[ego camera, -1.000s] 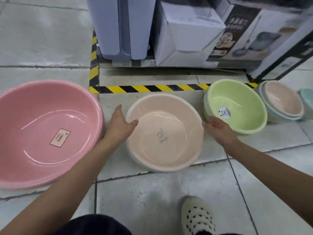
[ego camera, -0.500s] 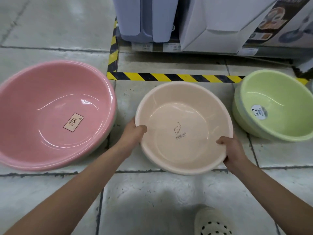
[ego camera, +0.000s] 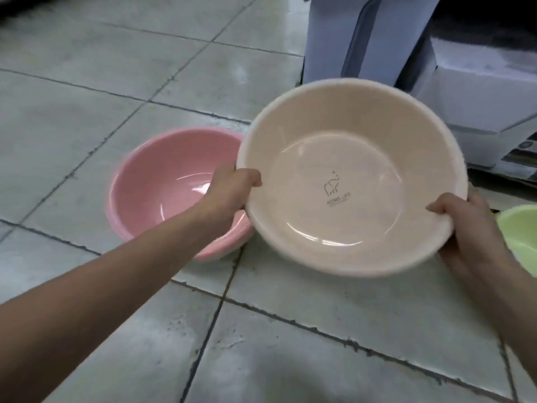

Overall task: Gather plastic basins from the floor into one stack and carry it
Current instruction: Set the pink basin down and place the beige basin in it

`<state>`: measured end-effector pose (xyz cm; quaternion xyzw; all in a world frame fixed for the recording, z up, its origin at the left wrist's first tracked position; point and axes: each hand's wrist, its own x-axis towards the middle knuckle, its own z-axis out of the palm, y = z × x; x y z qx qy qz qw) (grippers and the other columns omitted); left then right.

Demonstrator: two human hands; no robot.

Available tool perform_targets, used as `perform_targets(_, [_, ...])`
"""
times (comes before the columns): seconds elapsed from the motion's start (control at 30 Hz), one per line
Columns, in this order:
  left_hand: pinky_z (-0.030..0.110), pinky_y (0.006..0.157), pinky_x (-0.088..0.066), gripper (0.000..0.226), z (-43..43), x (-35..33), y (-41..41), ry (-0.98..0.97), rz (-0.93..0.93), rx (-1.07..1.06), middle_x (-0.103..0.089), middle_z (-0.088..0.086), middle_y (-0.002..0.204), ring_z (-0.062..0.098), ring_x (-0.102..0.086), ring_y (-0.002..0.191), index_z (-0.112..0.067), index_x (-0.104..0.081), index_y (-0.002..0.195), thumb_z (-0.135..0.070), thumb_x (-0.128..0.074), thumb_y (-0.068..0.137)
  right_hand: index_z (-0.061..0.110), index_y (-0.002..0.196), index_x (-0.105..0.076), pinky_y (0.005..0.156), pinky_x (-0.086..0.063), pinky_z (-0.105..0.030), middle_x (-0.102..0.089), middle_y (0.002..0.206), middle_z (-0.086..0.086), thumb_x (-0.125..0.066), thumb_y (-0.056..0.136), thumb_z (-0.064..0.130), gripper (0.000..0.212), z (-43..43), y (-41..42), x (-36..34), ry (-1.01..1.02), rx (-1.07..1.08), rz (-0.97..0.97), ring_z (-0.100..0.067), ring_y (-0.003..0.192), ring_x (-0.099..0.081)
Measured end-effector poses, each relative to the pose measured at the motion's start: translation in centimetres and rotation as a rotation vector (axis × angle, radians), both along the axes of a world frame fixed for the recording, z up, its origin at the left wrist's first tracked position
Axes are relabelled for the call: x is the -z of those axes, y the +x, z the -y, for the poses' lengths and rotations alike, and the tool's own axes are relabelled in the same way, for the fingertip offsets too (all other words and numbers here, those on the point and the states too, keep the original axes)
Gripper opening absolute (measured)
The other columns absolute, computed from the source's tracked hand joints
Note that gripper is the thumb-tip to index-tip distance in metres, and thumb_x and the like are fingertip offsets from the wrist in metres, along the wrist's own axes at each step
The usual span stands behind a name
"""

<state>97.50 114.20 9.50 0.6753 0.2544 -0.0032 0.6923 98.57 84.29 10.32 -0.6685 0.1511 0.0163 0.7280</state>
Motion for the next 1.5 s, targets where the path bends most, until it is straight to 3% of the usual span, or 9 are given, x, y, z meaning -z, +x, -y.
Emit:
perform_targets(0.1, [0.022,0.05,-0.043,0.027,-5.3,-3.3,0.0,0.075,0.095,-0.169,-0.06,0.016,0.085,0.026,-0.056,0.068,-0.001,-0.063,0.099,-0.002,-0.058,0.073,0.021,0.091,-0.059,0.068,-0.046,-0.031,-0.061,0.083,0.001,-0.043,0.082,-0.006,0.033,-6.0,3.0,-3.0,0.019,-0.112,0.095,-0.019,0.081,-0.056])
perform_targets(0.3, [0.036,0.067,-0.05,0.012,-14.6,-4.0,-2.7,0.092,0.095,-0.532,-0.058,0.011,0.073,0.028,-0.058,0.072,-0.008,-0.06,0.071,0.004,-0.063,0.07,0.019,0.099,-0.058,0.062,-0.047,-0.029,-0.058,0.089,-0.003,-0.045,0.076,0.0,0.033,-18.1,7.5,-3.2,0.041,-0.367,0.098,-0.021,0.077,-0.055])
perform_targets(0.57, [0.028,0.06,-0.043,0.011,-20.2,3.2,-5.8,0.149,-0.182,-0.595,-0.055,0.01,0.072,0.026,-0.052,0.069,-0.004,-0.054,0.068,0.005,-0.059,0.071,0.019,0.085,-0.062,0.071,-0.045,-0.033,-0.061,0.083,-0.004,-0.054,0.063,0.012,0.025,-25.6,8.6,4.3,-0.206,-0.488,0.021,-0.025,0.083,-0.056])
perform_targets(0.8, [0.026,0.059,-0.046,0.007,-20.7,6.0,-4.5,0.123,-0.185,-0.593,-0.057,0.009,0.069,0.026,-0.054,0.063,-0.006,-0.056,0.071,0.001,-0.058,0.073,0.013,0.094,-0.067,0.072,-0.049,-0.036,-0.066,0.09,-0.007,-0.053,0.055,0.016,0.041,-26.1,9.1,8.0,-0.269,-0.421,-0.036,-0.026,0.083,-0.058])
perform_targets(0.97, [0.023,0.054,-0.043,0.021,-20.9,7.5,-3.4,0.097,-0.108,-0.623,-0.057,0.007,0.07,0.023,-0.052,0.061,-0.006,-0.062,0.09,0.004,-0.052,0.074,0.019,0.089,-0.063,0.061,-0.042,-0.027,-0.061,0.078,0.003,-0.053,0.07,0.008,0.024,-26.6,9.2,8.6,-0.343,-0.405,0.051,-0.016,0.072,-0.053])
perform_targets(1.07, [0.027,0.061,-0.048,0.03,-21.4,8.3,-3.1,0.106,-0.097,-0.597,-0.062,0.006,0.079,0.028,-0.058,0.074,-0.011,-0.062,0.098,0.001,-0.049,0.073,0.025,0.098,-0.064,0.069,-0.049,-0.032,-0.064,0.097,0.0,-0.053,0.071,0.019,0.029,-26.6,9.1,9.4,-0.418,-0.384,0.059,-0.018,0.086,-0.058])
perform_targets(1.17, [0.042,0.092,-0.052,0.07,-22.4,9.0,-2.6,0.2,-0.182,-0.498,-0.059,0.008,0.13,0.033,-0.058,0.114,-0.018,-0.051,0.136,-0.008,-0.048,0.066,0.038,0.088,-0.063,0.098,-0.048,-0.048,-0.058,0.13,-0.007,-0.05,0.055,0.035,0.036,-26.2,9.3,10.5,-0.536,-0.408,0.06,-0.034,0.121,-0.053])
perform_targets(1.3, [0.051,0.104,-0.044,0.09,-23.3,9.9,-2.8,0.307,-0.247,-0.368,-0.039,0.005,0.152,0.034,-0.047,0.13,-0.023,-0.031,0.149,-0.017,-0.048,0.061,0.028,0.106,-0.069,0.091,-0.043,-0.033,-0.035,0.146,0.001,-0.055,0.061,0.021,0.047,-26.1,8.9,9.9,-0.375,-0.422,0.049,-0.019,0.138,-0.039])
perform_targets(1.5, [0.04,0.092,-0.048,0.089,-22.7,9.7,-3.8,0.333,-0.238,-0.281,-0.043,0.003,0.145,0.031,-0.051,0.122,-0.028,-0.022,0.154,-0.017,-0.051,0.07,0.04,0.115,-0.065,0.078,-0.05,-0.032,-0.063,0.117,-0.002,-0.051,0.061,0.017,0.06,-25.5,8.5,10.5,-0.298,-0.453,-0.009,-0.025,0.106,-0.062])
